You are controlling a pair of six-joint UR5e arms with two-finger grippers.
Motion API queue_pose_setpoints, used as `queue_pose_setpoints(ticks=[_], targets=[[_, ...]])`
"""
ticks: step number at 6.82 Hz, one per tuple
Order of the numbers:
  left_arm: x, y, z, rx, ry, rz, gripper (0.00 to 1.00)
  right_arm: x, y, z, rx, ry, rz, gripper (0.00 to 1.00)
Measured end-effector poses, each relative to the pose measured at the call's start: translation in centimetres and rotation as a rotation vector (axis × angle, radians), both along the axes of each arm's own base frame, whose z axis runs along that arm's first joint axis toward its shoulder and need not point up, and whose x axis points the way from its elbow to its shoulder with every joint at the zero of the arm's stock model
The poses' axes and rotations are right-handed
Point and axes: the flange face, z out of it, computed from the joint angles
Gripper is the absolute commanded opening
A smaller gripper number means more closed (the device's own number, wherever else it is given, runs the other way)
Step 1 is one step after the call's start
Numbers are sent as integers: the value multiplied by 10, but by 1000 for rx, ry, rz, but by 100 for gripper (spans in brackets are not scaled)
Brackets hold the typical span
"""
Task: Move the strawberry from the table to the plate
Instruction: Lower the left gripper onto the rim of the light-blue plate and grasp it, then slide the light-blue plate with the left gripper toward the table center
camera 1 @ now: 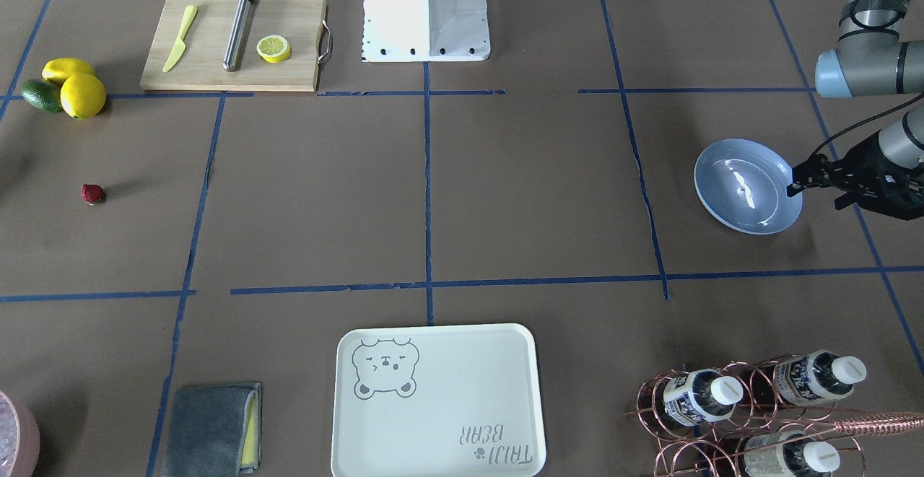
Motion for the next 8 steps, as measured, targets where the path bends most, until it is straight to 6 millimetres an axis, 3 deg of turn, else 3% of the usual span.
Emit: queue_pose_setpoints(ticks=[1,2,3,6,7,8], targets=[[6,1,5,1,-1,7,80,0,0,0,-2,-2,1,100],[12,2,6,1,-1,19,24,-1,0,1,-3,-6,0,100],[17,4,7,1,-1,29,0,-2,0,0,-4,-10,1,100],[25,1,-4,10,18,39,0,-2,-1,2,-7,-13,0,100],[29,-1,-21,2,60,44,0,-2,-1,2,-6,-13,-1,100],[37,-5,-54,-39,134,33,0,-2,-1,2,-3,-13,-2,100]])
